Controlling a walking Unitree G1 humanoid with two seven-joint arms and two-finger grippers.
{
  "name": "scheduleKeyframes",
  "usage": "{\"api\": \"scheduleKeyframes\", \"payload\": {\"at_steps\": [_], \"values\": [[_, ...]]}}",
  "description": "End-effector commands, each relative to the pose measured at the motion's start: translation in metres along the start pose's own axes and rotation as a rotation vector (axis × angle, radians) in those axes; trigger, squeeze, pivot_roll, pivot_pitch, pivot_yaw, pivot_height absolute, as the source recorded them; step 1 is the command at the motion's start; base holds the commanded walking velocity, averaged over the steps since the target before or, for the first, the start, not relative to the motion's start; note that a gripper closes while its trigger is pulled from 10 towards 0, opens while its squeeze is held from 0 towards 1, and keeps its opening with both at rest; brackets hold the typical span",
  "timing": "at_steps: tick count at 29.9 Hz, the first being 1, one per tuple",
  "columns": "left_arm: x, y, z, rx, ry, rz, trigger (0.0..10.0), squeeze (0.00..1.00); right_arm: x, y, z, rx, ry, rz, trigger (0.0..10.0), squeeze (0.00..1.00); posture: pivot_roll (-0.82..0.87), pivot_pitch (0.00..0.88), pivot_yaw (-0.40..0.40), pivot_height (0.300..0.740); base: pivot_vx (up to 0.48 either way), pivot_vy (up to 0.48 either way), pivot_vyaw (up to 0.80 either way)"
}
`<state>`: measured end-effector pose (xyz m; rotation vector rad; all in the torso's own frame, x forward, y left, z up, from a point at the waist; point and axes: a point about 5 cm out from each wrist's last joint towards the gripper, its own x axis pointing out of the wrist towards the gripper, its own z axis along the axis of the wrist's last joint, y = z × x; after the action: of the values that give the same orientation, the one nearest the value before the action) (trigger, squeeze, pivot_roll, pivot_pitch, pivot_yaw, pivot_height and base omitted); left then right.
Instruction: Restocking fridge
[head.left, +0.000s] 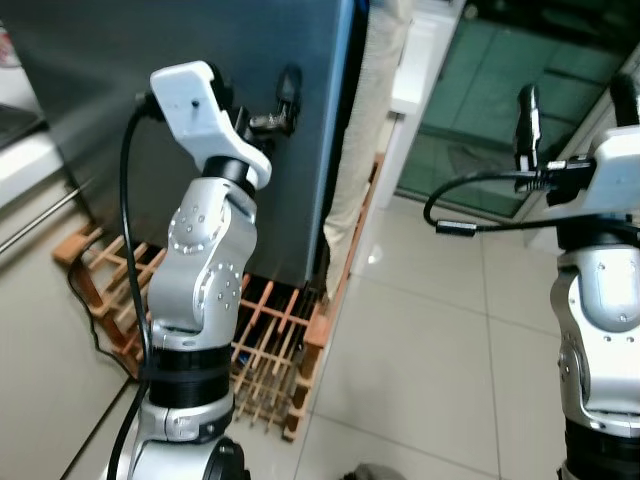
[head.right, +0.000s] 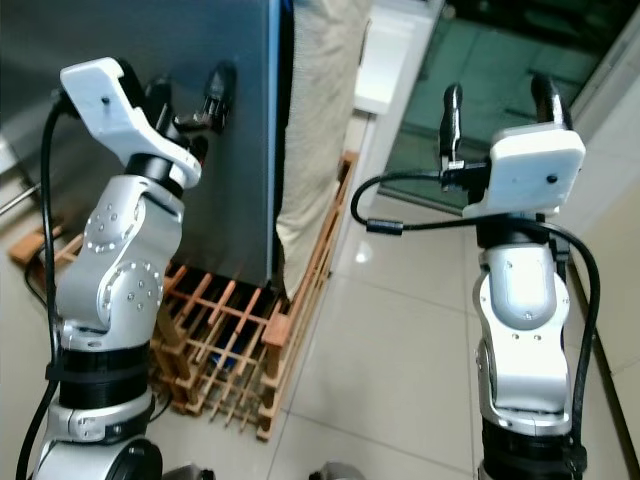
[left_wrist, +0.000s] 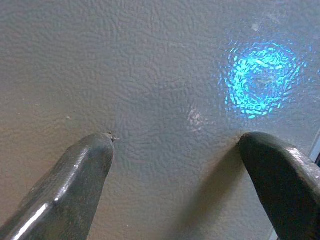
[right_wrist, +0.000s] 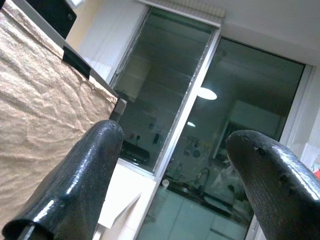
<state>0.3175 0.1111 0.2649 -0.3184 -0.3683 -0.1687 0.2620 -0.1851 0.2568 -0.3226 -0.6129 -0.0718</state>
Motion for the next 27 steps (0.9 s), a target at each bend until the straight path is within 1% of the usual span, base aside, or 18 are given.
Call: {"api": "scheduleKeyframes", "payload": {"at_steps": [1, 2, 4, 5, 6, 7, 8, 9, 11, 15, 16, 17, 18, 20, 22, 23, 27], "values": [[-0.006, 0.005, 0.0, 0.025, -0.01, -0.003, 10.0, 0.0, -0.002, 0.0, -0.004, -0.005, 0.016, 0.007, 10.0, 0.0, -0.11, 0.016, -0.088, 0.711, 0.0, 0.0, 0.0], [-0.012, 0.009, 0.001, 0.042, -0.017, -0.015, 10.0, 0.0, -0.004, 0.0, -0.003, -0.004, 0.016, 0.007, 10.0, 0.0, -0.12, 0.017, -0.088, 0.711, 0.0, 0.0, 0.0], [-0.028, 0.019, 0.002, 0.069, -0.008, -0.065, 10.0, 0.0, -0.01, -0.004, -0.003, 0.002, 0.03, -0.005, 10.0, 0.0, -0.12, 0.018, -0.092, 0.711, 0.0, 0.0, 0.0], [-0.038, 0.021, 0.004, 0.089, -0.008, -0.114, 10.0, 0.0, -0.014, -0.006, -0.003, 0.009, 0.043, -0.013, 10.0, 0.0, -0.11, 0.021, -0.097, 0.711, 0.0, 0.0, 0.0], [-0.053, 0.021, 0.006, 0.139, 0.001, -0.191, 10.0, 0.0, -0.02, -0.009, -0.004, 0.013, 0.065, -0.019, 10.0, 0.0, -0.11, 0.023, -0.098, 0.711, 0.0, 0.0, 0.0], [-0.062, 0.021, 0.008, 0.173, 0.01, -0.245, 10.0, 0.0, -0.024, -0.01, -0.005, 0.016, 0.079, -0.021, 10.0, 0.0, -0.11, 0.023, -0.098, 0.711, 0.0, 0.0, 0.0], [-0.072, 0.023, 0.009, 0.187, 0.029, -0.266, 10.0, 0.0, -0.028, -0.012, -0.007, 0.019, 0.099, -0.027, 10.0, 0.0, -0.1, 0.024, -0.099, 0.711, 0.0, 0.0, 0.0], [-0.078, 0.025, 0.009, 0.192, 0.042, -0.272, 10.0, 0.0, -0.031, -0.014, -0.008, 0.021, 0.111, -0.031, 10.0, 0.0, -0.1, 0.023, -0.1, 0.711, 0.0, 0.0, 0.0], [-0.085, 0.033, 0.011, 0.148, 0.059, -0.207, 10.0, 0.0, -0.035, -0.017, -0.012, 0.03, 0.138, -0.046, 10.0, 0.0, -0.1, 0.021, -0.103, 0.711, 0.0, 0.0, 0.0], [-0.098, 0.035, 0.009, 0.163, 0.07, -0.133, 10.0, 0.0, -0.045, -0.02, -0.019, 0.058, 0.2, -0.056, 10.0, 0.0, -0.08, 0.014, -0.118, 0.711, 0.0, 0.0, 0.0], [-0.098, 0.035, 0.009, 0.163, 0.07, -0.133, 10.0, 0.0, -0.045, -0.02, -0.019, 0.058, 0.2, -0.056, 10.0, 0.0, -0.08, 0.014, -0.118, 0.711, 0.0, 0.0, 0.0], [-0.111, 0.039, 0.005, 0.147, 0.1, -0.09, 10.0, 0.0, -0.06, -0.018, -0.021, 0.075, 0.263, -0.032, 10.0, 0.0, -0.09, 0.01, -0.133, 0.711, 0.0, 0.0, 0.0], [-0.111, 0.039, 0.005, 0.147, 0.1, -0.09, 10.0, 0.0, -0.06, -0.018, -0.021, 0.075, 0.263, -0.032, 10.0, 0.0, -0.09, 0.01, -0.133, 0.711, 0.0, 0.0, 0.0], [-0.126, 0.037, 0.002, 0.135, 0.149, -0.091, 10.0, 0.0, -0.071, -0.019, -0.023, 0.083, 0.322, -0.016, 10.0, 0.0, -0.09, 0.009, -0.139, 0.711, 0.0, 0.0, -0.79], [-0.128, 0.035, 0.001, 0.131, 0.158, -0.1, 10.0, 0.0, -0.071, -0.019, -0.023, 0.081, 0.326, -0.013, 10.0, 0.0, -0.09, 0.011, -0.141, 0.711, 0.0, 0.0, -0.79], [-0.125, 0.032, 0.001, 0.134, 0.158, -0.107, 10.0, 0.0, -0.068, -0.018, -0.024, 0.08, 0.321, -0.003, 10.0, 0.0, -0.09, 0.009, -0.142, 0.711, 0.0, 0.0, -0.78], [-0.117, 0.032, 0.002, 0.138, 0.143, -0.109, 10.0, 0.0, -0.065, -0.014, -0.023, 0.083, 0.299, 0.029, 10.0, 0.0, -0.09, 0.005, -0.142, 0.711, 0.0, 0.0, -0.77]]}}
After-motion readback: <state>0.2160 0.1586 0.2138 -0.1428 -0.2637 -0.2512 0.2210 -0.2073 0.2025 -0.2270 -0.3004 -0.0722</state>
